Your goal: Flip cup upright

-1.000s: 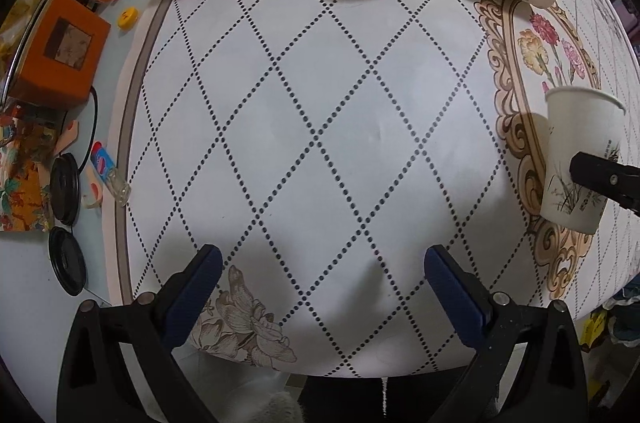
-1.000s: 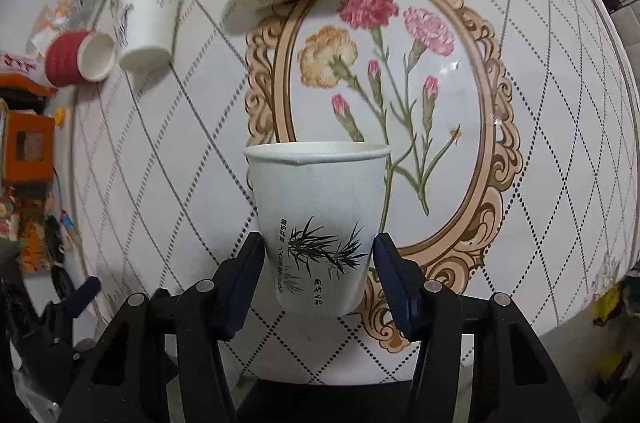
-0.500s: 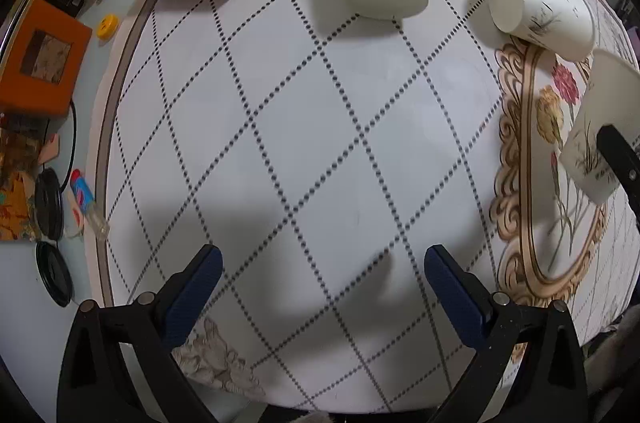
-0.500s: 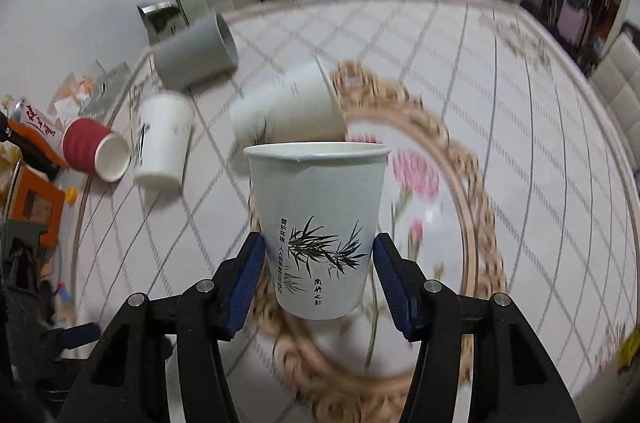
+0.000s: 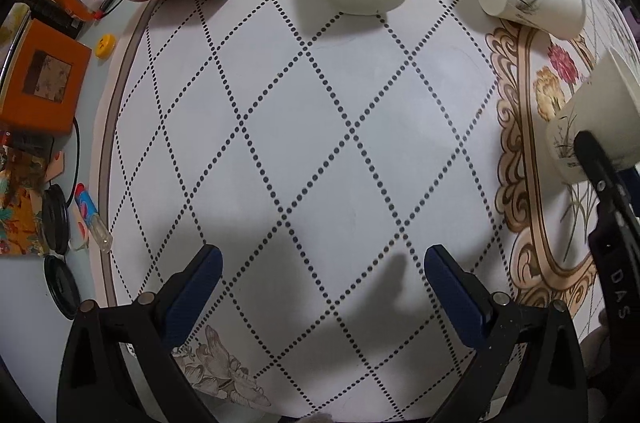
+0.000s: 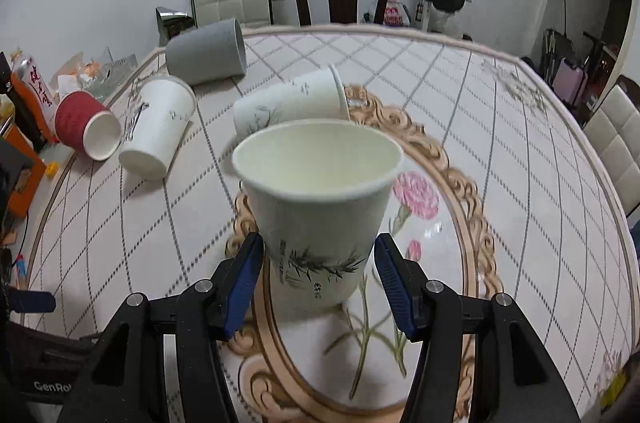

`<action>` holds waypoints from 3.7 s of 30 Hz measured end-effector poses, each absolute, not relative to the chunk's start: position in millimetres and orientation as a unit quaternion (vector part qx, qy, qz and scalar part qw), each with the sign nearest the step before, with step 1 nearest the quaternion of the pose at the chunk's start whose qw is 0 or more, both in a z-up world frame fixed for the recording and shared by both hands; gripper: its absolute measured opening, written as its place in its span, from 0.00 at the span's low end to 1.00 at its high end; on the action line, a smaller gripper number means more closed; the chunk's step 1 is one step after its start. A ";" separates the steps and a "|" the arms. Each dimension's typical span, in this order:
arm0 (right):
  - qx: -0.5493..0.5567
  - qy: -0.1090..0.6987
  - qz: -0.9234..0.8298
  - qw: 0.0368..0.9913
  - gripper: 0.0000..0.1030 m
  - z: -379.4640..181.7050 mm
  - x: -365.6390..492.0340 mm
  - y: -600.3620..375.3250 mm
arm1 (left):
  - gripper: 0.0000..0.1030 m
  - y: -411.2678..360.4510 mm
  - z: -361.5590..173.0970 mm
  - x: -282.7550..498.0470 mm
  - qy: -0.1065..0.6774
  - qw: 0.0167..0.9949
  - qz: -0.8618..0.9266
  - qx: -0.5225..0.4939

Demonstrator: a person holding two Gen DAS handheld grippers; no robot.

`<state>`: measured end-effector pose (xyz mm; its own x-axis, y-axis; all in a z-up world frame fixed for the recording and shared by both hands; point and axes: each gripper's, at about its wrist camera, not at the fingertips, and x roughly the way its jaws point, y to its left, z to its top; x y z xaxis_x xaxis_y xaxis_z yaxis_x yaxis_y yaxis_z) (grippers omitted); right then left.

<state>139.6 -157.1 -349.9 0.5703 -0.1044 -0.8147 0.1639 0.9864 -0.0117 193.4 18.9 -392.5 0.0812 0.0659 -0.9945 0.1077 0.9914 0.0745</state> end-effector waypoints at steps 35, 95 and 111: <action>0.017 0.410 -0.127 0.903 1.00 -75.6 -48.0 -174.7 | 1.00 20.8 -119.3 3.2 0.466 0.883 -0.039 0.044; 0.019 0.411 -0.131 0.902 1.00 -22.9 -119.1 -162.5 | 1.00 33.3 -66.2 -65.0 0.417 0.907 -0.035 0.048; 0.019 0.413 -0.130 0.901 1.00 -26.3 -118.1 -159.8 | 1.00 35.9 -67.8 -65.7 0.422 0.905 -0.040 0.045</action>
